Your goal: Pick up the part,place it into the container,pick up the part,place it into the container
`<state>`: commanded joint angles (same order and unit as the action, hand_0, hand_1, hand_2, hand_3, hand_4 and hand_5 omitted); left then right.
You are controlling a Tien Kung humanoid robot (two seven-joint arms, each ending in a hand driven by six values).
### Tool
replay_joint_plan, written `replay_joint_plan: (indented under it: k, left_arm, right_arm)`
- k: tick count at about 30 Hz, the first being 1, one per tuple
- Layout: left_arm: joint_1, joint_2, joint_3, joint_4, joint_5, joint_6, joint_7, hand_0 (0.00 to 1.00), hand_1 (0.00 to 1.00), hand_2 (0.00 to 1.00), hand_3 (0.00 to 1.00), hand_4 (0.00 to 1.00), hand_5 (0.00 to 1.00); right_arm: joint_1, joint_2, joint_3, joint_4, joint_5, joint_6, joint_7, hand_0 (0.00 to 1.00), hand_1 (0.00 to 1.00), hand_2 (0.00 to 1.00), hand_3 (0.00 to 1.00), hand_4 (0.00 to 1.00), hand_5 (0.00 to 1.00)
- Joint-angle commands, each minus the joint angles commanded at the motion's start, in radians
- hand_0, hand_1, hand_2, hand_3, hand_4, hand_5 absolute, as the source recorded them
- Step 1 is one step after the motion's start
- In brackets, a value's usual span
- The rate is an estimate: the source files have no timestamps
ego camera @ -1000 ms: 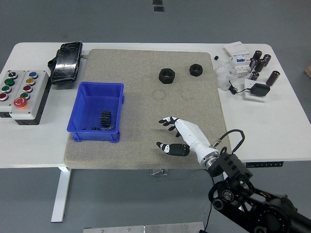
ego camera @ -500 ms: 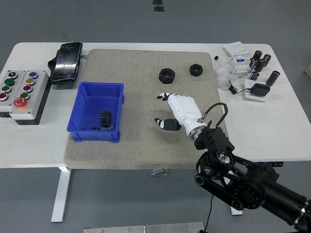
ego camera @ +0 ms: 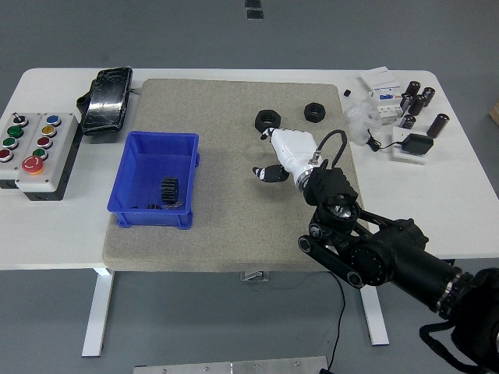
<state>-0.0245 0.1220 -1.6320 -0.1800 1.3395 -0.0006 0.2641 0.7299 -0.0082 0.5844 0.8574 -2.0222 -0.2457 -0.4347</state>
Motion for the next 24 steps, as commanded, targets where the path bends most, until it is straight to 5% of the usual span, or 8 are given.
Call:
replay_joint_plan:
  k: [7,24]
  left_arm:
    - [-0.001,-0.001,0.000,0.000,0.002,0.000,0.000,0.615,0.517,0.537,0.629,0.604,0.392]
    - [0.003,-0.002,-0.006,0.000,0.005,0.000,0.001,0.615,0.517,0.538,0.630,0.601,0.388]
  right_arm:
    - [0.018,0.008,-0.006,-0.054,0.024,0.007,0.009,0.745,0.772,0.767,0.760,0.856,0.590]
    - [0.023,0.008,-0.014,-0.104,0.089,-0.003,0.039,0.752,0.771,0.754,0.752,0.843,0.630]
